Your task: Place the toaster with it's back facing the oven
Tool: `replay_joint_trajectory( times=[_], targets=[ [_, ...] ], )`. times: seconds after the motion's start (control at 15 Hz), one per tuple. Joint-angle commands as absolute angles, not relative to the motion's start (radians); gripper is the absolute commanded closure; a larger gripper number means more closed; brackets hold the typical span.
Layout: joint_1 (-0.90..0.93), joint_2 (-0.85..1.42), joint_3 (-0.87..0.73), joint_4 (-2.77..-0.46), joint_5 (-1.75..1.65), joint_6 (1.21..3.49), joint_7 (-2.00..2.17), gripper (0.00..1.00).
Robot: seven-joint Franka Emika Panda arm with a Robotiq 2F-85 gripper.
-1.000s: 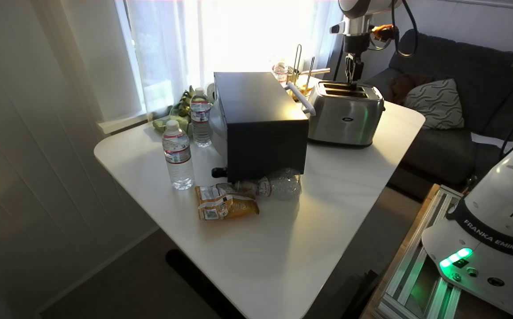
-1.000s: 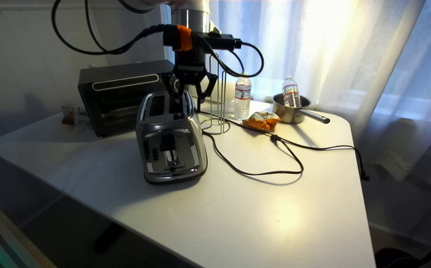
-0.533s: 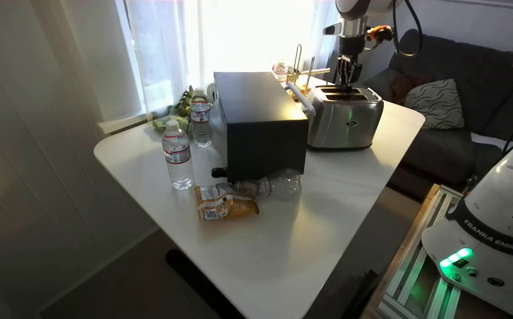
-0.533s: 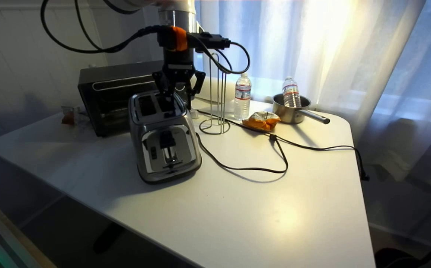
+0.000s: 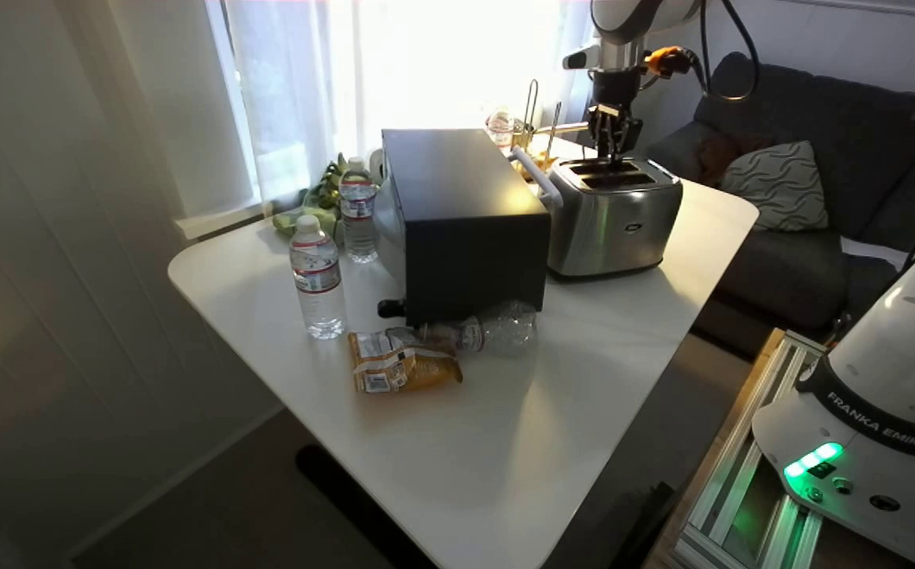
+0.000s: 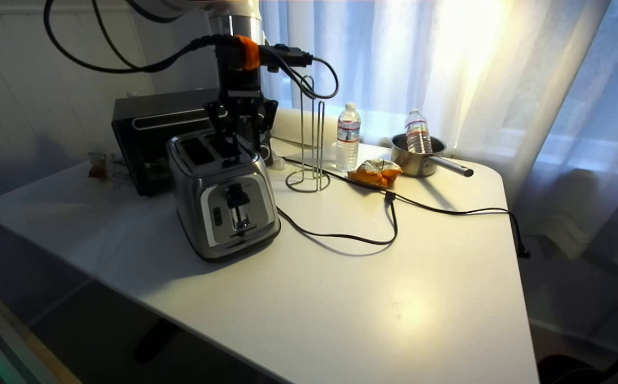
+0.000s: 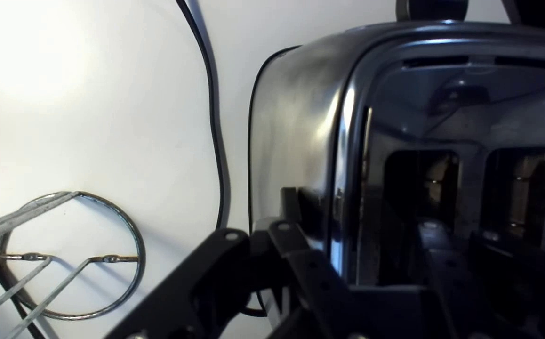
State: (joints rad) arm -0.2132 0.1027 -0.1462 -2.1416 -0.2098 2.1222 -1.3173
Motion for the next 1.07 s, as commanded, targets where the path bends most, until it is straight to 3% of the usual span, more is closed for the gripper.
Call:
replay_joint_trajectory(
  times=[0.0, 0.07, 0.4, 1.0],
  targets=[
    [-0.179, 0.057, -0.125, -2.262, -0.226, 2.064, -1.349, 0.31],
    [-0.176, 0.056, -0.125, -2.26, -0.234, 2.055, -1.354, 0.3],
    [-0.165, 0.053, -0.122, -2.253, -0.218, 1.989, -1.363, 0.01],
    [-0.165, 0.038, -0.118, -2.238, -0.112, 1.927, -1.371, 0.0]
  ],
)
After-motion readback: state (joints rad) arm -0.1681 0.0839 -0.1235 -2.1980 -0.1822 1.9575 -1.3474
